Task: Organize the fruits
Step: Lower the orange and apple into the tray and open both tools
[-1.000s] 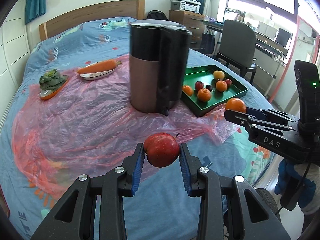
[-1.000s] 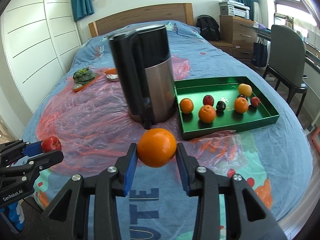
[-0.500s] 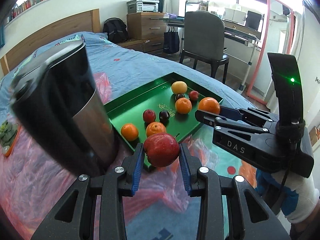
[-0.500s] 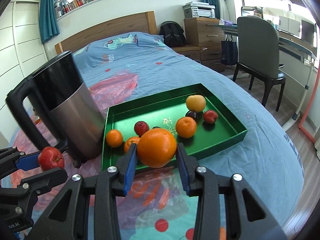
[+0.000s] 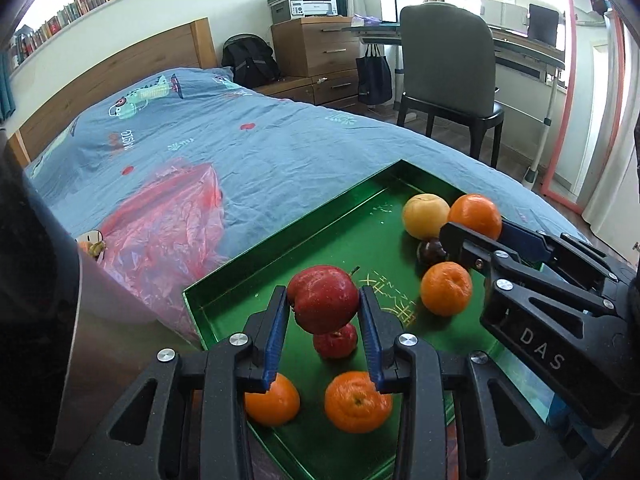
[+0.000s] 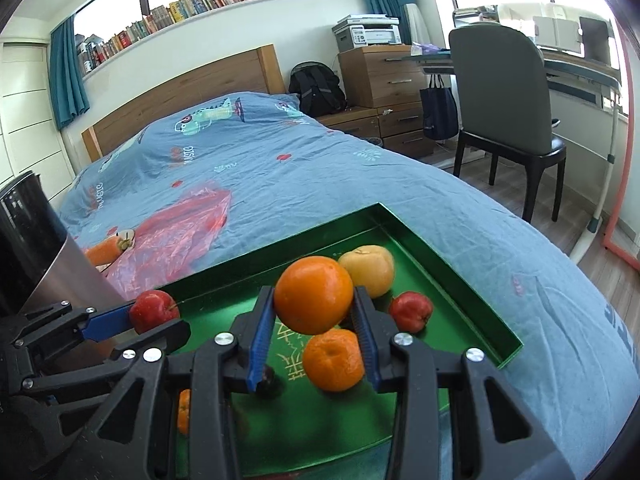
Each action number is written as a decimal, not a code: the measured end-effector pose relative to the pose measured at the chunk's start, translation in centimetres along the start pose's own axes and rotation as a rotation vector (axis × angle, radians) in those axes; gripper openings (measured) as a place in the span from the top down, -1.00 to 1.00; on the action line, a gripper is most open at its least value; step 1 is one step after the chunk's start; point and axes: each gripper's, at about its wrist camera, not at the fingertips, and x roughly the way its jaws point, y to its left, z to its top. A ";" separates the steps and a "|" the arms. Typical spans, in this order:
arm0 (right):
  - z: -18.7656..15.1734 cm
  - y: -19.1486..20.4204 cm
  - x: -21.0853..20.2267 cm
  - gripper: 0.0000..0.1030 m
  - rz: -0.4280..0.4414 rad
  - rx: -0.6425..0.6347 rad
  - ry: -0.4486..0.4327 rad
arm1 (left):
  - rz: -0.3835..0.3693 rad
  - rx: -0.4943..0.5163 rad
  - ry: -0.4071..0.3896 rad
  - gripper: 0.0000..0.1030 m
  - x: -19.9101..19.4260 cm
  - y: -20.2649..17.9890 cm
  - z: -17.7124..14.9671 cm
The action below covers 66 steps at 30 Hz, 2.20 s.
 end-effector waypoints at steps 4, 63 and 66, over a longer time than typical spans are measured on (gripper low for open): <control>0.0 -0.8 1.9 0.08 -0.030 -0.012 0.023 | 0.018 -0.008 -0.003 0.42 1.8 -0.2 0.7; 0.0 0.4 3.2 -0.85 -0.062 -0.169 0.054 | 0.076 -0.036 0.034 -0.06 3.2 0.1 -0.9; 0.3 0.3 2.3 -1.00 -0.104 -0.185 0.040 | 0.062 -0.016 0.018 -0.12 1.8 -0.5 -1.3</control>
